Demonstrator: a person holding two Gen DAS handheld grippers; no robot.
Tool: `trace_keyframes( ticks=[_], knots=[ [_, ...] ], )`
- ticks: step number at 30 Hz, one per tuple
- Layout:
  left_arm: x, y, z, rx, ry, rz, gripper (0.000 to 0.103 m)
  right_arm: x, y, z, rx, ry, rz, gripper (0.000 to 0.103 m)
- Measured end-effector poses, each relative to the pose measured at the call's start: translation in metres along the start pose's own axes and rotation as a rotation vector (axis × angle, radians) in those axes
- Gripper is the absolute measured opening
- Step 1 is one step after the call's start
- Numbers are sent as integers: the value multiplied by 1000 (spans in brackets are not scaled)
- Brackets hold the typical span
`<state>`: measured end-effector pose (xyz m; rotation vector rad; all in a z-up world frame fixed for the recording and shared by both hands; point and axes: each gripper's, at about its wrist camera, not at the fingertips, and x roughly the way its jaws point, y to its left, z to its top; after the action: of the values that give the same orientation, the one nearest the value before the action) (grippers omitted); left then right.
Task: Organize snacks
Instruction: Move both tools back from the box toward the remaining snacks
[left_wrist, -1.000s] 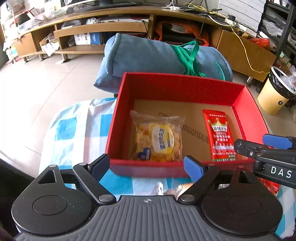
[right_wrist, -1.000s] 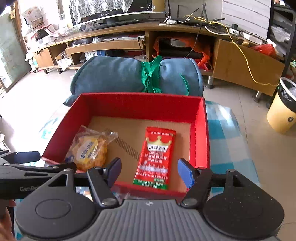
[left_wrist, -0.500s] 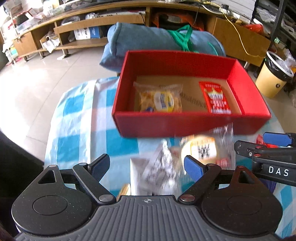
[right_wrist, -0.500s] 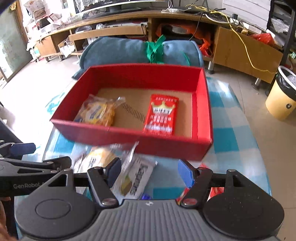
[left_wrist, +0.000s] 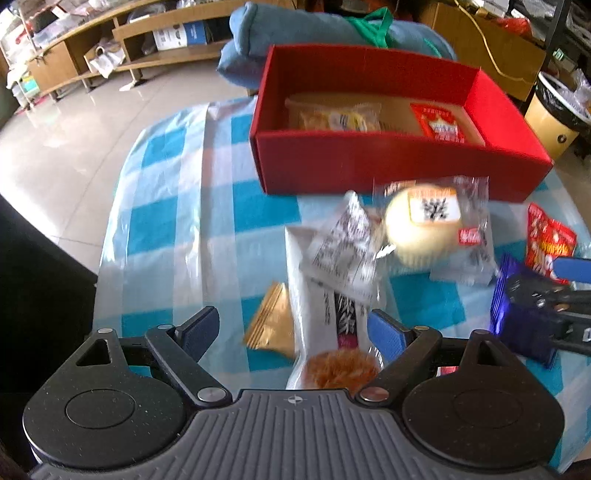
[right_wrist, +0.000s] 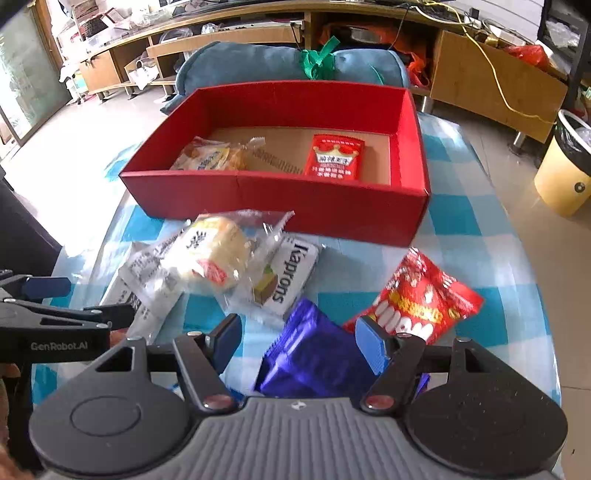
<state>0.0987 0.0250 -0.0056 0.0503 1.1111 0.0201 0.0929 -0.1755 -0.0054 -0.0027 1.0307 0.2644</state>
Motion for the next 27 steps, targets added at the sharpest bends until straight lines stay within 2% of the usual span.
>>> trace_keyframes(
  ticks=[10,14,19,23,27],
  knots=[
    [13,-26,-9,76,40,11,92,1,-15,-12,-17,45,16,65],
    [22,-34,-14,102,58,37,91,7,-19,-10,-88,80,31,65],
    [18,-30,-15,93,70,25,79,16,-23,-8,-190,138,67,65],
    [17,-29,-17,102,77,15,76,25,-20,-9,-316,161,88,65],
    [18,-26,-18,91,93,-4,73,27,-12,-16,-383,213,130,68]
  ],
)
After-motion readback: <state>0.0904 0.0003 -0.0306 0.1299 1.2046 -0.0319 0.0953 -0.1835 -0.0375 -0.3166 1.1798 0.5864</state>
